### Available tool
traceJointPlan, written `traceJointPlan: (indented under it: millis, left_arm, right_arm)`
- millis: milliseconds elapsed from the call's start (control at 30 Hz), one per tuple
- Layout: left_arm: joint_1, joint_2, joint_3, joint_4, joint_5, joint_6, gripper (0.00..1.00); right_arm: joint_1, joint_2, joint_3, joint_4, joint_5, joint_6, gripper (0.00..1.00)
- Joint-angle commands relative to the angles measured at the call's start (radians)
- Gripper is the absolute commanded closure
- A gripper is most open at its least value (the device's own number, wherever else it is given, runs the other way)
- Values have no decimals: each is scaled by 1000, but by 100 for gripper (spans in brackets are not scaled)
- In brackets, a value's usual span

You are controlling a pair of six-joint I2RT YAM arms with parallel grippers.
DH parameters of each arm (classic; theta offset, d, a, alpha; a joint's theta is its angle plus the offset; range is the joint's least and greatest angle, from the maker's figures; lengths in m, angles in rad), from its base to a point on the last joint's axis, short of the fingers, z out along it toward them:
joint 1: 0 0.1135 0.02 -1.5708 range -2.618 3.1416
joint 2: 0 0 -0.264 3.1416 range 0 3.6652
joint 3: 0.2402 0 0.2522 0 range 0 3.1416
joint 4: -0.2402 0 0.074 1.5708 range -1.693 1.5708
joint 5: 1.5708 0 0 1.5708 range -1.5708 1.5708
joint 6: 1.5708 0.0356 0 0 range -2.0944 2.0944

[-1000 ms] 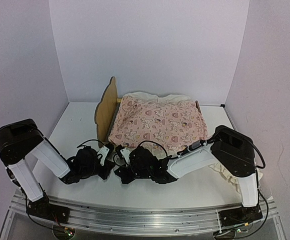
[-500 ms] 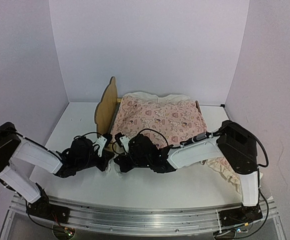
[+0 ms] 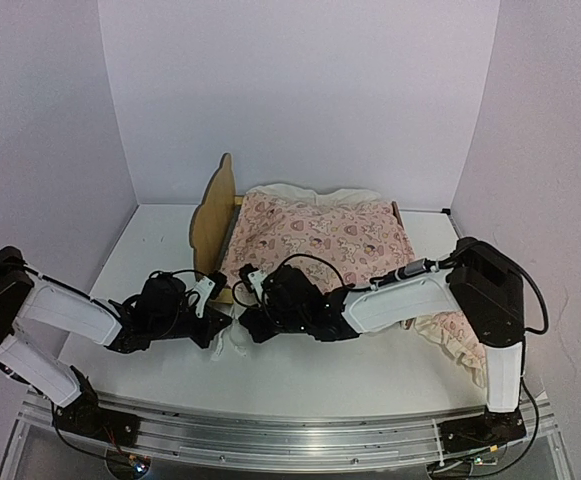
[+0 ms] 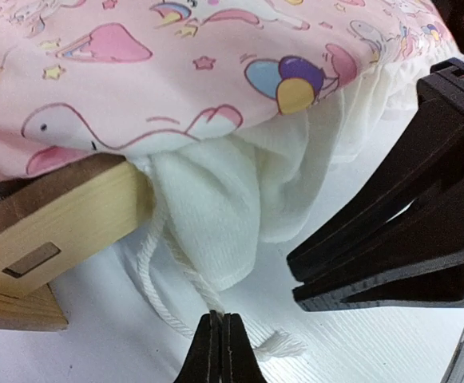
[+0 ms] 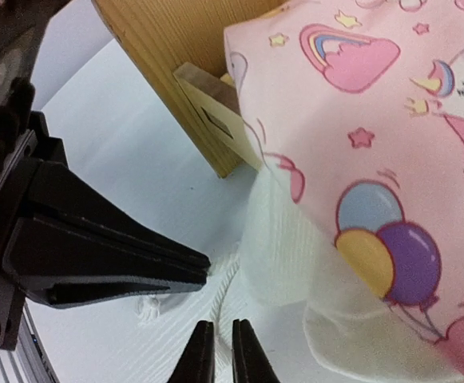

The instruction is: Set up the pet bed

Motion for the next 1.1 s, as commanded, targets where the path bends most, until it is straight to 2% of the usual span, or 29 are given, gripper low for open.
traceJointPlan:
  millis: [0,133,233,367,433,567,633,700,800,933,1067]
  left_arm:
    - [1,43,28,15,7,-75,100]
    - [9,56,22,-8,-2,-106,100]
    - [10,52,20,-5,-4,-103,100]
    - [12,51,17,-3,-7,-101,100]
    - [12,49,16,2,-3,-104,100]
    - [11,52,12,24,19,-108,100]
    - [11,60,5,74,56,-103,100]
    - [11,72,1,119,125,-91,98]
    - [11,72,12,123,178,-80,79]
    - [42,18,48,-28,125,-68,73]
    - [65,-60,54,-123,160,-61,63]
  right_arm:
    - [28,-22,-24,-13,-9,-71,77]
    - [40,54,16,-13,-18,-159,59]
    - [43,103,42,-14,-57,-189,55]
    - [55,146,55,-41,-54,-220,57]
    - [65,167,64,-70,-36,-242,62]
    - [82,182,71,-123,35,-261,91]
    - [85,166,57,-122,41,-245,98]
    - [84,141,40,-114,17,-233,100]
    - [82,100,-4,-38,-59,-201,100]
    - [57,79,-70,106,-138,-121,100]
    - [39,81,-96,167,-155,-94,100]
